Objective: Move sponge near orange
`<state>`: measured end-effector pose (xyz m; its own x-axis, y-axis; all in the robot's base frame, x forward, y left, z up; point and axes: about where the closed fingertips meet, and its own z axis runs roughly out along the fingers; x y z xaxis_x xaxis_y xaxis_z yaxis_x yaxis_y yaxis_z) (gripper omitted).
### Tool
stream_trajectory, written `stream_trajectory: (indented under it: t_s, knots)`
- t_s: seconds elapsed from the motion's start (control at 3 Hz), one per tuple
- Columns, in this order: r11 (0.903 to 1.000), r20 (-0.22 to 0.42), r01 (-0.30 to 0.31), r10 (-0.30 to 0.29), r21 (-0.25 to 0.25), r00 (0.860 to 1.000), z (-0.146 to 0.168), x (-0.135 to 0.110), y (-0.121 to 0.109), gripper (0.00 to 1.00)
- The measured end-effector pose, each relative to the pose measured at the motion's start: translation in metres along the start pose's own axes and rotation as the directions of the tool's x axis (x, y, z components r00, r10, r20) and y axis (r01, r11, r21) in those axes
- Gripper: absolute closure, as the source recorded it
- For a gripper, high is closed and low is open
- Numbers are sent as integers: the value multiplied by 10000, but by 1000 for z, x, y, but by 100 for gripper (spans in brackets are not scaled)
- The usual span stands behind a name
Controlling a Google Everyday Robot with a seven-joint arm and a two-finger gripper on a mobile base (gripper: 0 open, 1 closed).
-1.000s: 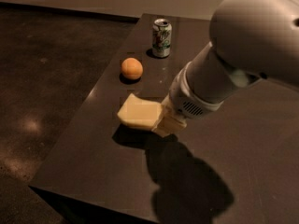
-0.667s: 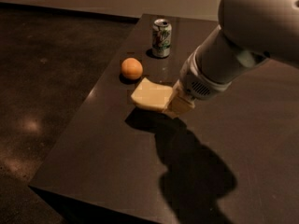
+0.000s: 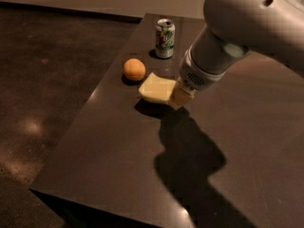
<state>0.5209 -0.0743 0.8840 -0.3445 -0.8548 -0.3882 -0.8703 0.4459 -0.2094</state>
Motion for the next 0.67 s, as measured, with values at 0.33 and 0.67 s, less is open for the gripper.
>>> stream_trajectory:
  t_s: [0.33, 0.67]
  knots:
    - [9998, -176, -163, 162, -62, 9997, 13, -1, -10, 85]
    - [9995, -249, -276, 271, -177, 9993, 24, -4, -17, 62]
